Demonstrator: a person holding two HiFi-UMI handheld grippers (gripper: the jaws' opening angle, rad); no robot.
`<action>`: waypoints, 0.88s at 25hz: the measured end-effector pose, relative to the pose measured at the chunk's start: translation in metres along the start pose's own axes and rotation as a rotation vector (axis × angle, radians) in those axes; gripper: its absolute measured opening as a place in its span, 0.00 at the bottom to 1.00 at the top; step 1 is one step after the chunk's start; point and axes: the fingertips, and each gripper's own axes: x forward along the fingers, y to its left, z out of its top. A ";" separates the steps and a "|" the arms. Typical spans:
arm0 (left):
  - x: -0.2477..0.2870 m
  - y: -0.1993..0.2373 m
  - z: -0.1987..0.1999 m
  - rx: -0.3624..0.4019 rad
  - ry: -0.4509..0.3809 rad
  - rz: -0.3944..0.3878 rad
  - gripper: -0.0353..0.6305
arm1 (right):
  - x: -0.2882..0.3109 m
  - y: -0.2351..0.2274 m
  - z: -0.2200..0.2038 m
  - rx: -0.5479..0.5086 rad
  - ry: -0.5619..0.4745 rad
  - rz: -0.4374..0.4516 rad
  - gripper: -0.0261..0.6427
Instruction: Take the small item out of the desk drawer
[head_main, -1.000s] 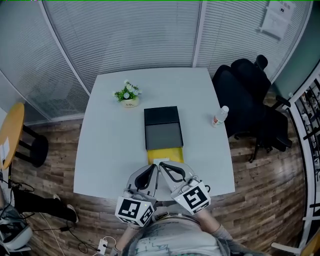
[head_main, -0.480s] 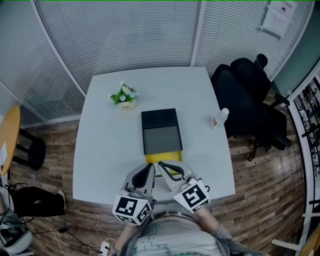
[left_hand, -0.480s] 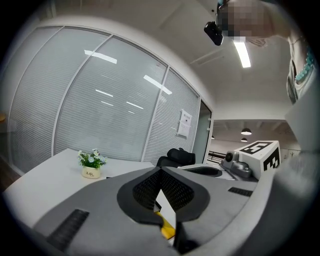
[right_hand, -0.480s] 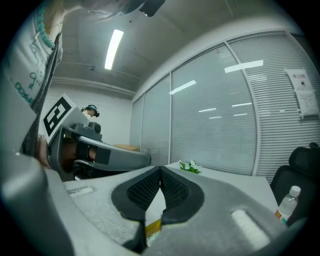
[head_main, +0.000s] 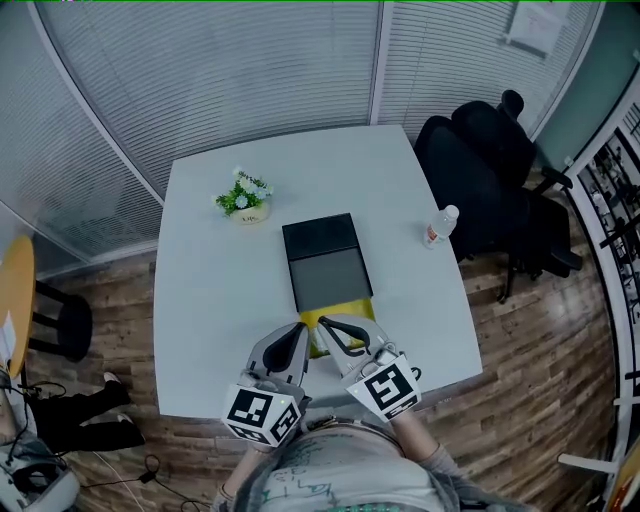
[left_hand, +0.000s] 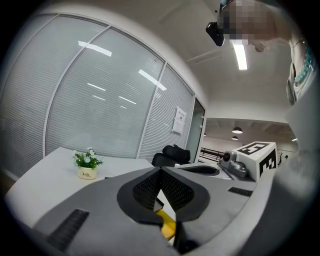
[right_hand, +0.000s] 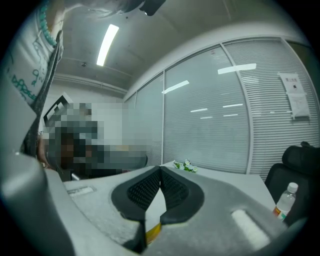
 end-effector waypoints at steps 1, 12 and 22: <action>-0.002 0.002 0.000 -0.001 0.002 -0.001 0.05 | 0.003 0.002 0.000 -0.002 0.001 0.000 0.04; -0.005 0.018 0.004 -0.005 -0.002 -0.004 0.05 | 0.018 0.005 -0.005 -0.009 0.025 -0.002 0.04; -0.008 0.029 -0.006 -0.035 0.034 -0.004 0.05 | 0.022 0.002 -0.049 -0.160 0.197 -0.016 0.04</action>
